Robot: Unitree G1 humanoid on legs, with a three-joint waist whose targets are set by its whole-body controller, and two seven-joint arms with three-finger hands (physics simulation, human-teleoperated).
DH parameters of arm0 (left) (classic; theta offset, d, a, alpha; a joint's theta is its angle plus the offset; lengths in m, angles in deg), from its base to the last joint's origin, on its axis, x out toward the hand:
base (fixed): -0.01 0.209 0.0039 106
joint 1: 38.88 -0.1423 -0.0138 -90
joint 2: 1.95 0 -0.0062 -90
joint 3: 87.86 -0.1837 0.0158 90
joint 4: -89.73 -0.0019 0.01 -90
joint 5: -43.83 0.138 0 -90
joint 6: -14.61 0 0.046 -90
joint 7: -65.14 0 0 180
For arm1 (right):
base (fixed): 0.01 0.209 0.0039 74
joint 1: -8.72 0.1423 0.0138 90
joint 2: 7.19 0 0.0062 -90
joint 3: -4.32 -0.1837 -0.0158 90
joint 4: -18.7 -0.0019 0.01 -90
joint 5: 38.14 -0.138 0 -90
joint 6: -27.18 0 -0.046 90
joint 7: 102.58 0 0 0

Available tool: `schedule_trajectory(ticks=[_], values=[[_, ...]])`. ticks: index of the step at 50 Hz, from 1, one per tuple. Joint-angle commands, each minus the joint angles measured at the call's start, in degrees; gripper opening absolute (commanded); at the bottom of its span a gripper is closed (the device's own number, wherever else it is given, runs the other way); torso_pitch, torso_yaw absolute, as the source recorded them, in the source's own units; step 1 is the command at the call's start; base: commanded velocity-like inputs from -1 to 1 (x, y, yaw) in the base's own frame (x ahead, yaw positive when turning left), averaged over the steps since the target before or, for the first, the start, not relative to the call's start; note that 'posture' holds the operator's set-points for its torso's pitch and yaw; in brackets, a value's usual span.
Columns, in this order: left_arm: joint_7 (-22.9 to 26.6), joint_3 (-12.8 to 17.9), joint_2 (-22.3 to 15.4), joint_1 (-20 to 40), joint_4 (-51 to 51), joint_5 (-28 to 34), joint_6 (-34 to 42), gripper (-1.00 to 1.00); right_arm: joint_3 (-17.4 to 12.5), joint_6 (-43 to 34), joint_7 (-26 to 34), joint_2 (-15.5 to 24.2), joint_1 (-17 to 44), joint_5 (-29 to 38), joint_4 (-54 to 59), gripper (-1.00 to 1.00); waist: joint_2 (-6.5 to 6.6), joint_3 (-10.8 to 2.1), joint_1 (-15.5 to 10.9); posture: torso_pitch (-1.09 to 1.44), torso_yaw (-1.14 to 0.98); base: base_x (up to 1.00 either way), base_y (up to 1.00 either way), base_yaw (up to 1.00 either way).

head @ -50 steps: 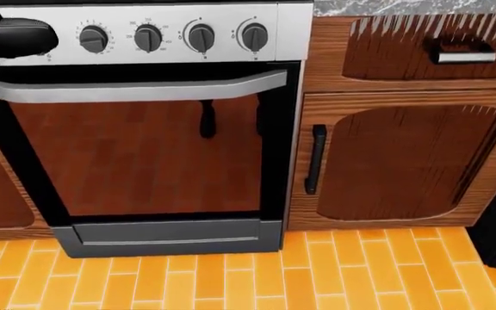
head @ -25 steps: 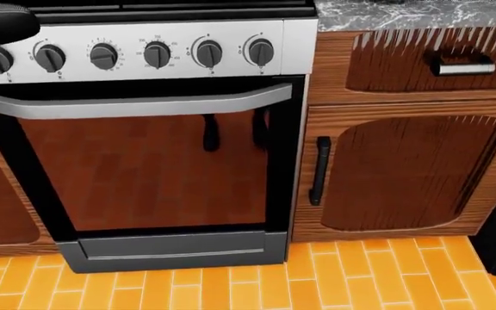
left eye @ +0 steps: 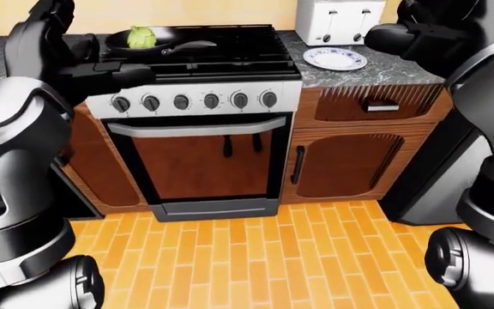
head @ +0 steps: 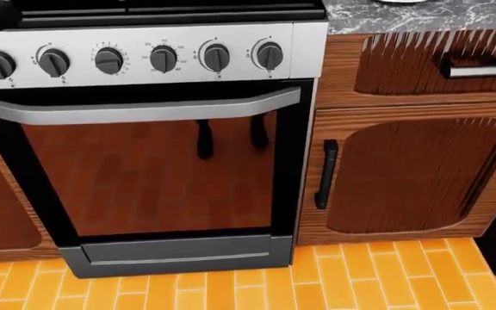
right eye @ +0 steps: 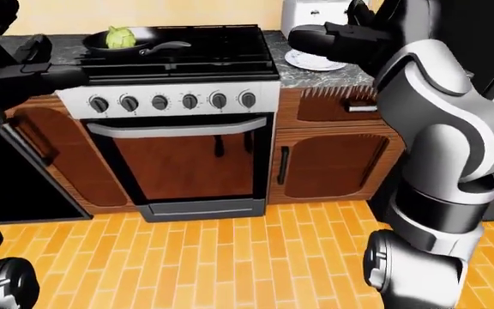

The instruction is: Pick the artichoke from the pan and place it on the plate.

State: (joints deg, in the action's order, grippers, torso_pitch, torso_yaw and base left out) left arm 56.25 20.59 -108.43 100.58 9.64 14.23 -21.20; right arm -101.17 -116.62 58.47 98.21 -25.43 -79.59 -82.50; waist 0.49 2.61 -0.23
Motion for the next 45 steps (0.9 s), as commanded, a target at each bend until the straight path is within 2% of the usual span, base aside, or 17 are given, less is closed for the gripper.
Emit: schedule_trajectory(ticks=[1, 3, 5, 10, 14, 16, 18, 21, 28, 30, 32, 33, 34, 35, 42, 44, 45], values=[[0.21, 0.12, -0.59, 1.74, 1.77, -0.58, -2.04, 1.00, -1.31, 2.03, -0.32, 0.96, 1.76, 0.38, -1.53, 1.00, 0.22, -1.31, 0.27, 0.00, 0.00, 0.06, 0.05, 0.00], [0.05, -0.16, -0.38, 1.37, 2.17, -0.57, -2.03, 1.00, -1.22, 2.03, -0.36, 0.86, 1.52, 0.29, -1.82, 1.00, -1.38, -1.16, 0.05, 0.00, 0.00, 0.06, 0.06, 0.00], [-0.14, -0.05, -0.38, 1.48, 2.70, -0.84, -1.58, 1.00, -1.42, 1.58, -0.62, 0.88, 1.57, -0.14, -2.22, 1.00, -4.55, -1.70, -0.19, 0.00, 0.00, 0.06, 0.06, 0.00], [0.29, -0.31, -0.53, 1.54, 2.02, -0.57, -1.91, 1.00, -0.79, 2.35, -0.13, 0.61, 1.48, 0.48, -1.60, 1.00, -2.99, -1.81, 0.03, 0.00, 0.00, 0.06, 0.06, 0.00], [0.25, 0.02, -0.56, 1.49, 2.40, -0.78, -1.61, 1.00, -1.05, 1.82, -0.09, 0.68, 1.55, 0.33, -2.00, 1.00, -0.79, -0.90, 0.08, 0.00, 0.00, 0.06, 0.05, 0.00], [0.04, 0.08, -0.69, 1.94, 2.39, -0.99, -1.18, 1.00, -0.99, 1.94, 0.05, 0.67, 1.52, 0.44, -1.87, 1.00, 0.92, -0.86, 0.35, 0.00, 0.00, 0.07, 0.06, 0.00], [-0.01, 0.05, -0.73, 2.00, 2.30, -1.01, -1.20, 1.00, -1.02, 1.77, -0.03, 0.69, 1.64, 0.39, -1.93, 1.00, 4.36, -1.73, 0.71, 0.00, 0.00, 0.05, 0.06, 0.00], [-0.02, 0.06, -0.77, 1.89, 2.28, -1.07, -1.29, 1.00, -0.99, 1.51, -0.18, 0.60, 1.65, 0.31, -2.22, 1.00, 3.81, -1.28, 0.66, 0.00, 0.00, 0.06, 0.05, 0.00], [-0.19, 0.11, -1.05, 1.83, 2.60, -1.38, -1.17, 1.00, -1.06, 1.52, 0.02, 0.52, 1.32, 0.16, -2.58, 1.00, -0.03, -1.24, 0.24, 0.00, 0.00, 0.06, 0.06, 0.00], [-0.14, 0.16, -1.06, 1.66, 2.70, -1.38, -1.29, 1.00, -1.13, 1.26, -0.12, 0.50, 1.26, 0.00, -2.89, 1.00, -1.82, -1.15, -0.04, 0.00, 0.00, 0.06, 0.06, 0.00], [-0.13, 0.30, -1.07, 1.40, 2.82, -1.44, -1.39, 1.00, -1.19, 0.99, -0.25, 0.33, 1.18, -0.44, -3.40, 1.00, -5.40, -2.02, -0.26, 0.00, 0.00, 0.06, 0.06, 0.00], [-0.11, 0.28, -1.08, 1.47, 2.76, -1.48, -1.42, 1.00, -1.05, 0.89, -0.37, 0.26, 1.28, -0.53, -3.58, 1.00, -2.68, -1.25, 0.25, 0.00, 0.00, 0.06, 0.05, 0.00], [-0.06, 0.28, -1.11, 1.51, 2.68, -1.50, -1.48, 1.00, -0.98, 0.90, -0.36, 0.24, 1.34, -0.54, -3.51, 1.00, -3.65, -1.32, -0.06, 0.00, 0.00, 0.05, 0.05, 0.00], [-0.06, 0.30, -1.11, 1.44, 2.64, -1.51, -1.55, 1.00, -0.91, 1.14, -0.22, 0.21, 1.22, -0.41, -3.32, 1.00, -3.56, -1.58, 0.05, 0.00, 0.00, 0.05, 0.05, 0.00], [0.00, 0.15, -1.16, 1.65, 2.40, -1.56, -1.50, 1.00, -0.72, 1.53, 0.19, 0.20, 1.02, 0.10, -2.99, 1.00, 0.20, -0.85, 0.23, 0.00, 0.00, 0.06, 0.06, 0.00], [-0.01, 0.25, -1.17, 1.47, 2.57, -1.61, -1.51, 1.00, -0.81, 1.31, 0.12, 0.22, 1.12, 0.09, -3.11, 1.00, 2.98, -1.18, 0.65, 0.00, 0.00, 0.06, 0.06, 0.00], [-0.06, 0.28, -1.18, 1.55, 2.57, -1.65, -1.45, 1.00, -0.87, 1.33, 0.19, 0.22, 1.10, 0.09, -3.08, 1.00, 5.30, -1.93, 0.75, 0.00, 0.00, 0.05, 0.05, 0.00]])
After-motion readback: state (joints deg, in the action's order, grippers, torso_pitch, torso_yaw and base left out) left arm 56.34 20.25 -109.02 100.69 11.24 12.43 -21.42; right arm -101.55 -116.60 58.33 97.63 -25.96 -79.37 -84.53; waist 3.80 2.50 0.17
